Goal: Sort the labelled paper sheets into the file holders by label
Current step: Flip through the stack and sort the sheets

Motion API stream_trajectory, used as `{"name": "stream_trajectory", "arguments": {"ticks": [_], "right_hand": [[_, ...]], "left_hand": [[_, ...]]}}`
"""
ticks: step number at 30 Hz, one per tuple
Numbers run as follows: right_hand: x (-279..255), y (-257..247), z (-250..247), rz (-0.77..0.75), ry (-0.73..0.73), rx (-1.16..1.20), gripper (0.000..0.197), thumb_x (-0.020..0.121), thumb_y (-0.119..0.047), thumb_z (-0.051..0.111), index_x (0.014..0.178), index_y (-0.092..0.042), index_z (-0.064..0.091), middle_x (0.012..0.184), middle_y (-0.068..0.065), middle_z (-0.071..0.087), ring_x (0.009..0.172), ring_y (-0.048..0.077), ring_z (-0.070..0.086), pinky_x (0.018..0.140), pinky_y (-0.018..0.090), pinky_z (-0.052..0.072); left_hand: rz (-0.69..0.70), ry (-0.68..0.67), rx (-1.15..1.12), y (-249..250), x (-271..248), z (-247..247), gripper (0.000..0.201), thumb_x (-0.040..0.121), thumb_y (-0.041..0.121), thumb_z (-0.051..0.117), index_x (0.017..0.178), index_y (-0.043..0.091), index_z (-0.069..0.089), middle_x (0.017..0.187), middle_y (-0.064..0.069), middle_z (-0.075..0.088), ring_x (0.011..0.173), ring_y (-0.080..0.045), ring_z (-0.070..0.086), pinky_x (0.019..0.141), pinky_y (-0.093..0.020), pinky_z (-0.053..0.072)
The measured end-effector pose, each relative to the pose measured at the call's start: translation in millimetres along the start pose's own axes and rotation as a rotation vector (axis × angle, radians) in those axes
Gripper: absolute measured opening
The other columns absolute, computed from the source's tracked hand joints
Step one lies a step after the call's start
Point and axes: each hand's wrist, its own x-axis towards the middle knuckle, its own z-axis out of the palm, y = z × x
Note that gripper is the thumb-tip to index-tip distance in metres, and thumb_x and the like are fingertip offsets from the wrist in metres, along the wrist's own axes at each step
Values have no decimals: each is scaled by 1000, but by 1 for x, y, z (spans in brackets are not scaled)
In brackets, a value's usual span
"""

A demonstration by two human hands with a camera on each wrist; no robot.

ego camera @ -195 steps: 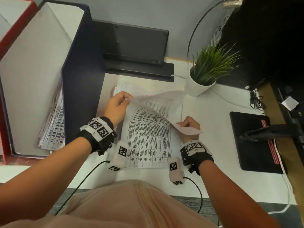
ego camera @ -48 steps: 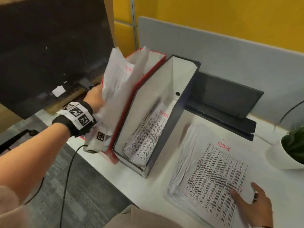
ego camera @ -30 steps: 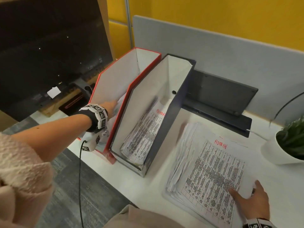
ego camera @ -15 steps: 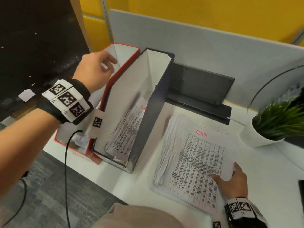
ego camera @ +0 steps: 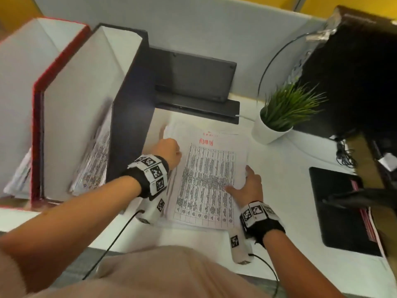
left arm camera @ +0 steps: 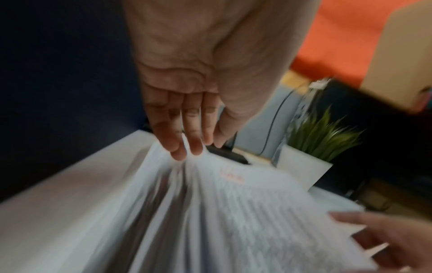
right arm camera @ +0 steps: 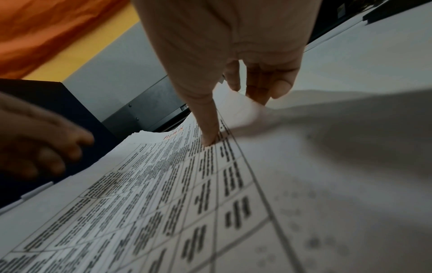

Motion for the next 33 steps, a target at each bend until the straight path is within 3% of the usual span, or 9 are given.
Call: {"name": "stream_trajectory", "arguments": {"ticks": [3,10,16,20,24,26,28,31,33], "right_hand": [[-1,-1,-2,-16,-15,-29,91,68,-28,81,143,-16,31,131,13,42,124,29,43,105,43,39],[-4,-4,-3,1,-31,-52,91,70,-30,80,144,-15,28,133,13,41,125,29,41,106,43,37],[-10,-5,-1,-12,9,-78,97,69,-33,80,145,-15,23,132,13,38,124,29,36,106,39,35],[-13,-11,1,-143,86,-181,95,71,-28,80,146,-21,22,131,9,31,123,25,30,105,35,30],[-9,-19,2,-172,-94,52,86,75,-2,73,144,-19,25,133,10,33,124,24,39,110,33,33],[-8,-20,-1,-93,-125,207,89,73,3,74,144,-20,24,134,12,33,115,22,46,102,33,42],[-6,-20,-4,-29,-92,319,95,70,-1,77,144,-20,22,131,12,34,102,21,50,86,27,46],[-3,-19,-8,31,-2,473,102,67,-5,81,144,-25,18,125,8,37,89,26,61,70,20,47],[-1,-16,-11,53,43,587,100,66,-2,81,144,-23,20,119,6,44,86,16,61,70,17,47]], "left_hand": [[-127,19,-59,-6,11,18,41,88,30,61,55,11,46,53,-2,47,48,-17,47,44,-23,34],[-272,42,-48,4,18,18,54,64,48,79,63,13,38,60,-1,45,52,-13,46,38,-23,30],[-289,35,-133,4,17,17,31,78,32,74,82,3,64,79,-11,63,72,-23,62,60,-29,51],[-115,147,-25,6,7,24,35,92,24,56,62,6,54,64,-6,51,66,-27,60,58,-31,47],[251,376,-136,-5,-3,30,19,91,11,56,103,6,70,95,-9,65,85,-21,60,73,-24,43],[337,394,-321,-8,-10,32,20,89,4,58,106,6,69,97,-5,67,81,-10,57,77,-16,44],[255,345,-501,-11,-14,33,18,91,6,55,103,8,69,95,1,67,80,-4,59,74,-10,45],[131,231,-732,-15,-16,34,16,93,0,48,92,6,63,100,-7,66,94,-16,61,84,-23,47],[68,161,-873,-15,-14,32,24,90,-10,43,80,4,59,103,-14,66,98,-21,60,89,-30,47]]}}
